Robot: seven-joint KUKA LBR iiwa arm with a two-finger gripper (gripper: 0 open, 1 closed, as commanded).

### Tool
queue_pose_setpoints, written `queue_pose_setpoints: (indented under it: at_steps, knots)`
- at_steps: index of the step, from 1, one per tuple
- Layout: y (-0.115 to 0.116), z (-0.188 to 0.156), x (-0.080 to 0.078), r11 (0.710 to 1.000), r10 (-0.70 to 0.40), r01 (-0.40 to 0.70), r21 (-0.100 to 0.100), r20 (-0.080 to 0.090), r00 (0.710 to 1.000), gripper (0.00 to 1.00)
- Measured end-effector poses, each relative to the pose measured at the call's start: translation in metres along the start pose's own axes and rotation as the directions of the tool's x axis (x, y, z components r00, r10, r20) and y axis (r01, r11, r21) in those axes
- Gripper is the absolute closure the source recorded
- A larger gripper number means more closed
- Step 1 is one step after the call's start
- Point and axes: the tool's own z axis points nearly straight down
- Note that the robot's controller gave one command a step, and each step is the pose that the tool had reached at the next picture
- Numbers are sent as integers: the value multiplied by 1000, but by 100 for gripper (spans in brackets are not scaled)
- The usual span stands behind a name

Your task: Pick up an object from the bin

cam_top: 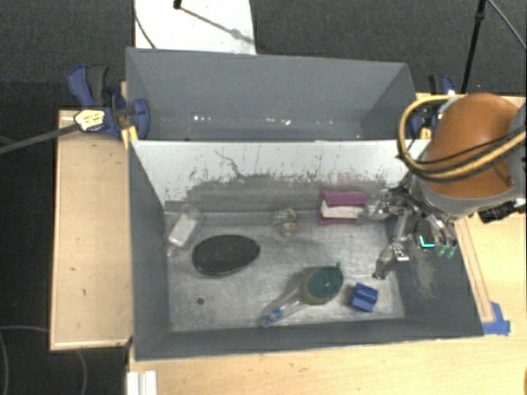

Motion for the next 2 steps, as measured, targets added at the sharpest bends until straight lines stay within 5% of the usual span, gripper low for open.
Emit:
queue_pose_setpoints:
  at_steps: [1, 2]
  knots:
    - [55, 104, 28, 990, -143, 143, 1, 11, 990, 0]
    - [54, 99, 24, 989, -145, 145, 3, 22, 989, 100]
